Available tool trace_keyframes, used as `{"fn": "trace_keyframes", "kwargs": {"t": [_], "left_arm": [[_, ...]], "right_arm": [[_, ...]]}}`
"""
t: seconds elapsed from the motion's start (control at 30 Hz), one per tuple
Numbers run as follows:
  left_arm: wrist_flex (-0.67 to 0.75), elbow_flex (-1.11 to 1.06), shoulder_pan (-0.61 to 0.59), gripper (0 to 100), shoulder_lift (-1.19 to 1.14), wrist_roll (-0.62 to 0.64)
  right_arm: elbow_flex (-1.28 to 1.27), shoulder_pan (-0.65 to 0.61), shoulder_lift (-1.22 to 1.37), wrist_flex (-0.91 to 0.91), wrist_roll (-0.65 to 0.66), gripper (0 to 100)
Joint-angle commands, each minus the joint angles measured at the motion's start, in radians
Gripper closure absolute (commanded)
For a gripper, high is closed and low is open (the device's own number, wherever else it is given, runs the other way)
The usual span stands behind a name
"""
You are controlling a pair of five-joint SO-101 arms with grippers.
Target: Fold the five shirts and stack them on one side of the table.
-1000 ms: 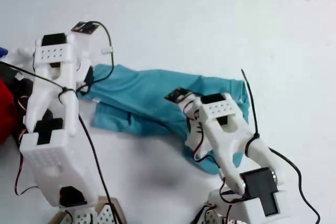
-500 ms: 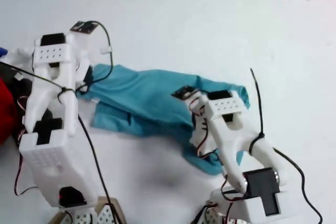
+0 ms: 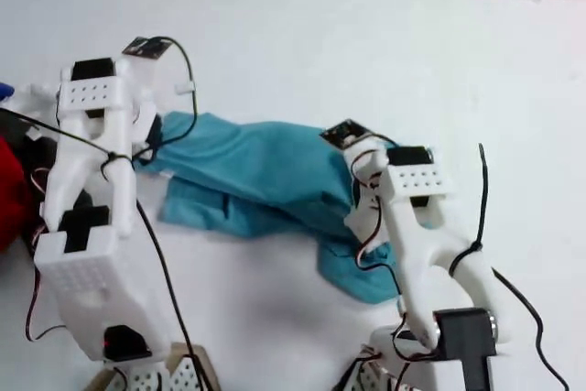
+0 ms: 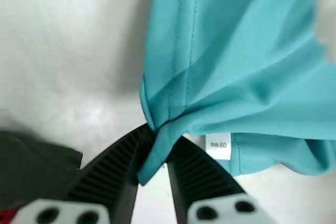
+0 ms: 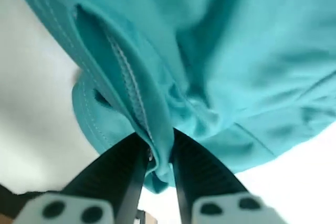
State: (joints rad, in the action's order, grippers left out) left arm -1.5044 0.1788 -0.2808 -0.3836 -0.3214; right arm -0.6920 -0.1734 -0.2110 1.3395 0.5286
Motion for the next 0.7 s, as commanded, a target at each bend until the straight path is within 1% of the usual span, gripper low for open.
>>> {"fn": "trace_keyframes", "kwargs": {"t": [0.0,0.07,0.17,0.37,0.43,0.5,0.53,0.57,0.67], "left_arm": [[0.005,0.038,-0.014,97,0.006,0.008],[0.005,0.039,-0.015,97,0.006,0.008],[0.003,0.041,-0.017,97,0.008,0.008],[0.002,0.035,-0.018,97,0.009,0.006],[0.002,0.033,-0.018,97,0.009,0.008],[0.002,0.033,-0.018,97,0.009,0.008],[0.0,0.033,-0.018,97,0.009,0.008],[-0.002,0.033,-0.018,97,0.009,0.008],[-0.032,0.042,-0.017,97,0.017,0.005]], "right_arm": [[-0.029,-0.015,-0.044,-0.007,0.031,94.6],[-0.051,-0.012,-0.044,-0.013,0.055,90.2],[-0.097,-0.007,-0.044,-0.053,0.077,86.4],[-0.164,-0.007,-0.044,-0.131,0.08,86.5],[-0.163,-0.005,-0.051,-0.133,0.08,88.7],[-0.15,-0.005,-0.054,-0.133,0.08,97.2],[-0.14,-0.004,-0.054,-0.127,0.077,98.9],[-0.127,0.002,-0.054,-0.113,0.077,96.9],[-0.035,0.045,-0.07,-0.039,0.078,97.8]]}}
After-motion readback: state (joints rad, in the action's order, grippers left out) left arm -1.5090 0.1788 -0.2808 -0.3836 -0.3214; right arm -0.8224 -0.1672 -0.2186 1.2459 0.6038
